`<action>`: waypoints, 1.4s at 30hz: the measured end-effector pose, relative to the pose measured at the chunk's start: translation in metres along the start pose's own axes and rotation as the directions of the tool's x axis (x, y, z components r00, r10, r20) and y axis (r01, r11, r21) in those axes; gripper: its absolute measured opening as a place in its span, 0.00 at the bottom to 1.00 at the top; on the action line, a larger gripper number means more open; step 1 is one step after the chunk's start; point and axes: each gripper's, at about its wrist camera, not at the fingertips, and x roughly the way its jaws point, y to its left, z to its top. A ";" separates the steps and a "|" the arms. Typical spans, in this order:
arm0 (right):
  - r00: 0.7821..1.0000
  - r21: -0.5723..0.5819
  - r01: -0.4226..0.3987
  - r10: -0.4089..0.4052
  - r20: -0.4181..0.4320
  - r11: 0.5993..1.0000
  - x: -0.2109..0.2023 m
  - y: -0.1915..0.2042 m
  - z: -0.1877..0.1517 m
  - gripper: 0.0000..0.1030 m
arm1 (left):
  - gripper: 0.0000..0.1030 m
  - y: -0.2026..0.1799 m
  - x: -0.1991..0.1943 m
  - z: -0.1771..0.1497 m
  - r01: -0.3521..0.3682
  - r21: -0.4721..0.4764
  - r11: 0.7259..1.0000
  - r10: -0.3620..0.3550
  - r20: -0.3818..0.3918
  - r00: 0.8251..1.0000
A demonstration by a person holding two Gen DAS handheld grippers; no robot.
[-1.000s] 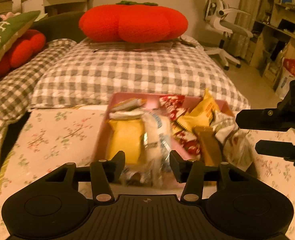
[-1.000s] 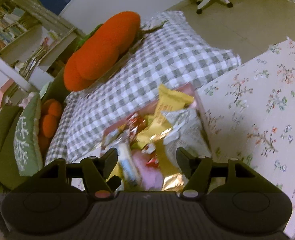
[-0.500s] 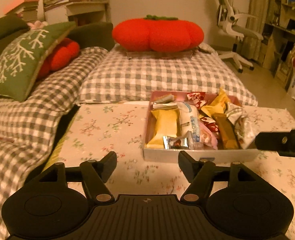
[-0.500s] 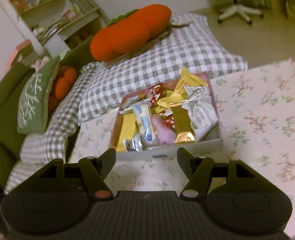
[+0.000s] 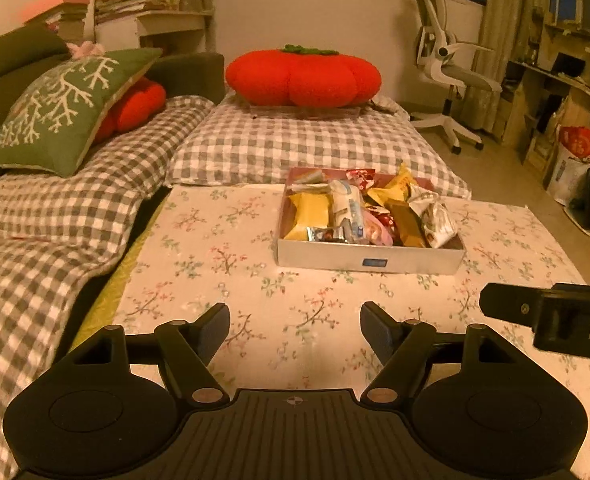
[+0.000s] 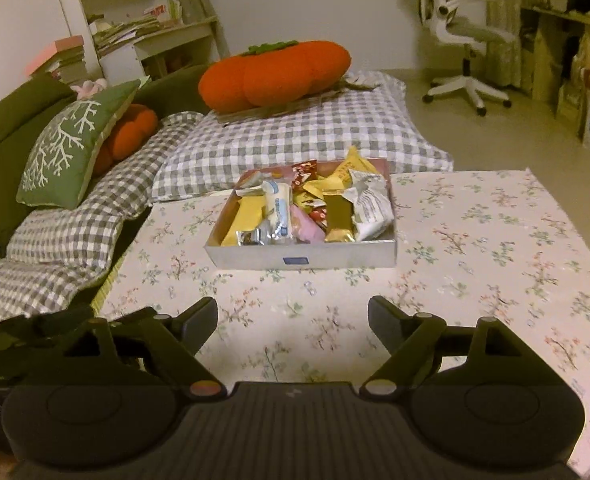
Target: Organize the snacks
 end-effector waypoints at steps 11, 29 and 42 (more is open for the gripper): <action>1.000 -0.046 0.014 -0.013 0.015 0.999 -0.026 0.007 -0.033 0.89 | 0.86 0.002 -0.037 -0.029 -0.019 0.025 0.999 0.018 0.050 0.999; 0.998 -0.036 0.065 -0.065 0.008 0.997 -0.021 0.006 -0.039 0.99 | 0.98 -0.002 -0.039 -0.034 -0.090 0.031 0.995 0.088 0.074 0.993; 0.998 -0.032 0.061 -0.061 -0.001 0.998 -0.021 0.008 -0.040 0.99 | 0.98 0.000 -0.039 -0.032 -0.117 0.012 0.993 0.116 0.067 0.991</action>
